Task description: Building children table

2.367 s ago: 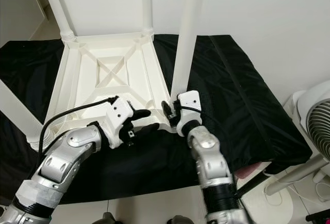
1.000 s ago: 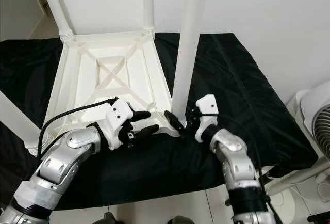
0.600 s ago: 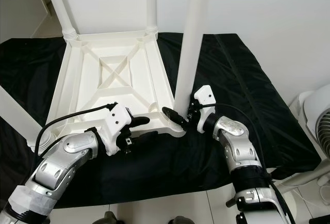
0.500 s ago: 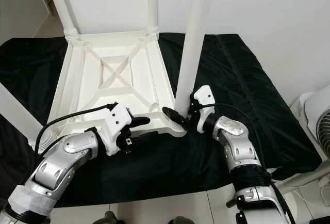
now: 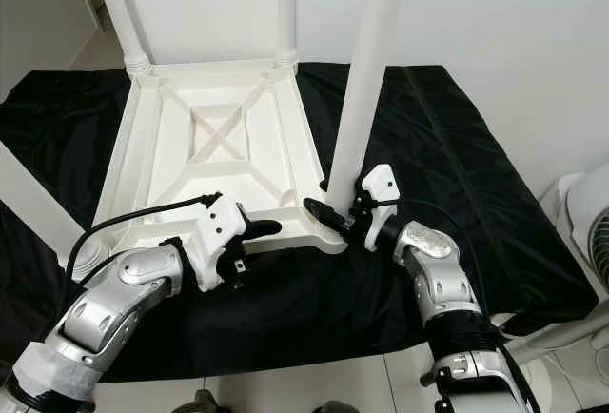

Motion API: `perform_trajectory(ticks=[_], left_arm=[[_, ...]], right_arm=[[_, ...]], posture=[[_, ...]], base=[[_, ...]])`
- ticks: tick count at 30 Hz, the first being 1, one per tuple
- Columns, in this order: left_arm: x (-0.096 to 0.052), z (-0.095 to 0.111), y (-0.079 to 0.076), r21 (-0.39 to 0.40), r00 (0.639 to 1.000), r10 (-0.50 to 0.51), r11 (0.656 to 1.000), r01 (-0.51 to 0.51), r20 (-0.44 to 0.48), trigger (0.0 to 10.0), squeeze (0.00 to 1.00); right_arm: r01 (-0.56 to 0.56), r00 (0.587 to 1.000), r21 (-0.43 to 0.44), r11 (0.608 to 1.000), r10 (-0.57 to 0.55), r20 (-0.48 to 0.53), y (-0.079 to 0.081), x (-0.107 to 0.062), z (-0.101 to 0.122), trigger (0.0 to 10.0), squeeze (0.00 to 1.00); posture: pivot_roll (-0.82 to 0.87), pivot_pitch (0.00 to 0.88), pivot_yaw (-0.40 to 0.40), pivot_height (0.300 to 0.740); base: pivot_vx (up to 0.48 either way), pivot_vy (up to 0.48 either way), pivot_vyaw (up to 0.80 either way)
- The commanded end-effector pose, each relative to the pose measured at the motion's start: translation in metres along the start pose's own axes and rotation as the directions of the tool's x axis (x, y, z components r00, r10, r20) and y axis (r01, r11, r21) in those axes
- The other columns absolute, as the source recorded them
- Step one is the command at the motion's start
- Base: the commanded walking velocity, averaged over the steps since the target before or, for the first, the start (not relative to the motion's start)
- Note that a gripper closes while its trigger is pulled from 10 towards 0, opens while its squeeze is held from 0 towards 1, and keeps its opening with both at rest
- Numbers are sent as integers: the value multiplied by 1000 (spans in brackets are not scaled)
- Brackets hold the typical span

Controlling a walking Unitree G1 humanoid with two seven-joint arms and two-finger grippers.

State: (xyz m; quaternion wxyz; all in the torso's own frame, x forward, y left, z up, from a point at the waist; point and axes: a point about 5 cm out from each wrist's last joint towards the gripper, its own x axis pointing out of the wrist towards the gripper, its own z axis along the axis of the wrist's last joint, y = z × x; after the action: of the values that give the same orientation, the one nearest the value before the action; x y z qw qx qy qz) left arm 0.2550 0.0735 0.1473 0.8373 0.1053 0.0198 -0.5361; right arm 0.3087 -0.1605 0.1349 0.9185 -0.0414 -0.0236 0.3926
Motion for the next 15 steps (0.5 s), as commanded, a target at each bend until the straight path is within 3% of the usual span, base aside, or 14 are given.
perform_trajectory(ticks=[1, 2, 4, 5, 7, 10, 12, 15], left_arm=[[1, -1, -4, 1, 993, -115, 993, 115, -10, 10000, 0], [1, -1, -4, 1, 993, -115, 993, 115, -10, 10000, 0], [1, -1, -3, 3, 994, -112, 994, 112, -10, 10000, 0], [1, -1, -3, 3, 994, -112, 994, 112, -10, 10000, 0], [0, -1, -3, 1, 994, -110, 994, 110, -11, 10000, 0], [0, -1, -3, -2, 994, -110, 994, 110, -11, 10000, 0], [0, -2, -5, -8, 993, -115, 993, 115, -10, 10000, 0], [1, -2, -5, -8, 993, -116, 993, 116, -10, 10000, 0]], right_arm=[[67, 998, 41, 997, -67, -6, 0, -3, -6, 10000, 0], [67, 998, 41, 997, -67, -6, 0, -3, -6, 10000, 0], [209, 978, 37, 977, -208, -12, 4, 0, -7, 10000, 0], [209, 978, 37, 977, -208, -12, 4, 0, -7, 10000, 0], [319, 948, 39, 947, -318, -15, 11, 1, -7, 10000, 0], [368, 930, 50, 928, -368, -23, 17, 1, -8, 10000, 0], [497, 868, 80, 864, -493, -66, 32, 2, -13, 10000, 0], [534, 845, 81, 841, -529, -78, 38, 3, -14, 10000, 0]], posture=[[-101, 0, 39, 740], [-101, 0, 39, 740], [-102, 0, 37, 740], [-102, 0, 37, 740], [-100, 0, 36, 740], [-102, 0, 35, 740], [-108, 0, 40, 740], [-108, 0, 40, 740]], base=[[0, 0, 0], [0, 0, 0], [0, 0, 0], [0, 0, 0], [0, 0, 0], [0, 0, 0], [0, 0, 0], [0, 0, 0]])
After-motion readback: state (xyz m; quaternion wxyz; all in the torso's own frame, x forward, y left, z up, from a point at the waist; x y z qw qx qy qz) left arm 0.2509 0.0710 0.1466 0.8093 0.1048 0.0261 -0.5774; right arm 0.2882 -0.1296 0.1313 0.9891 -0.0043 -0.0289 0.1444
